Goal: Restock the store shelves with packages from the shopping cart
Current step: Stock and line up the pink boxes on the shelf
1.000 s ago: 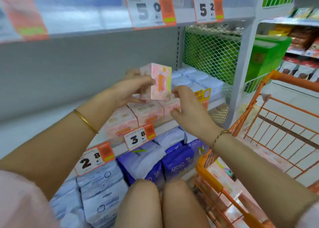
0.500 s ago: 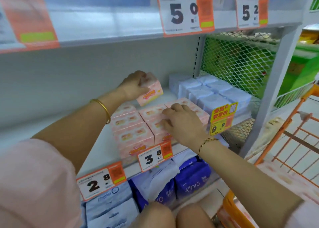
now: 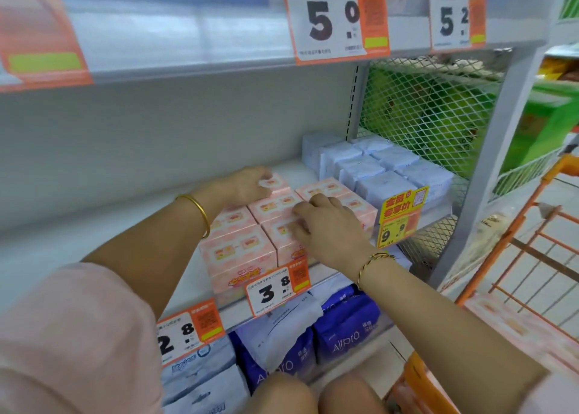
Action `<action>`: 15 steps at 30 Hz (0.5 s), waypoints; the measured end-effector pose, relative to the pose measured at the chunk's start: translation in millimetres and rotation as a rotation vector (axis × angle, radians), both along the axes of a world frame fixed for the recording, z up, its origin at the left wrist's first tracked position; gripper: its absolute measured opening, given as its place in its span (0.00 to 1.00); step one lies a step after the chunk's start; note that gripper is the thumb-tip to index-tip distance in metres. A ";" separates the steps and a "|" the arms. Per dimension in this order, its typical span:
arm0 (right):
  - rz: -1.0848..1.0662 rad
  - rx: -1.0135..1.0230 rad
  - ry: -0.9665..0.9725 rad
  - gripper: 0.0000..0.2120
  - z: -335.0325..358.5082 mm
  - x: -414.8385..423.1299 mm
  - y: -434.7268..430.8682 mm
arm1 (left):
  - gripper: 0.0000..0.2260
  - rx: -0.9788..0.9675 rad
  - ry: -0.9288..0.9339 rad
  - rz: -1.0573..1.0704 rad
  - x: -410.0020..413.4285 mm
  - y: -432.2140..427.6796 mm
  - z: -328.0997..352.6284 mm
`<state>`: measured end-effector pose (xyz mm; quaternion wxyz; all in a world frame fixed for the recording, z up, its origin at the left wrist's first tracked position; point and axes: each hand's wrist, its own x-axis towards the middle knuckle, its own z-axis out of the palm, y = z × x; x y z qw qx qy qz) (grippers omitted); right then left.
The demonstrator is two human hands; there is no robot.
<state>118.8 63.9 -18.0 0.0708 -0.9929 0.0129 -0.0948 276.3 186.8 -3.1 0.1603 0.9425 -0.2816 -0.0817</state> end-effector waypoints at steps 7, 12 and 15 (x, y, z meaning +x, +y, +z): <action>0.022 0.019 -0.028 0.19 1.7 -6.8 -3.6 | 0.18 -0.029 -0.106 0.069 -16.6 -5.9 7.0; -0.012 0.127 -0.154 0.16 12.9 -63.9 -45.5 | 0.15 -0.294 -0.233 -0.121 -70.1 -49.8 11.7; -0.161 0.208 -0.149 0.14 7.0 -117.9 -97.5 | 0.14 -0.352 -0.210 -0.279 -118.1 -90.0 3.9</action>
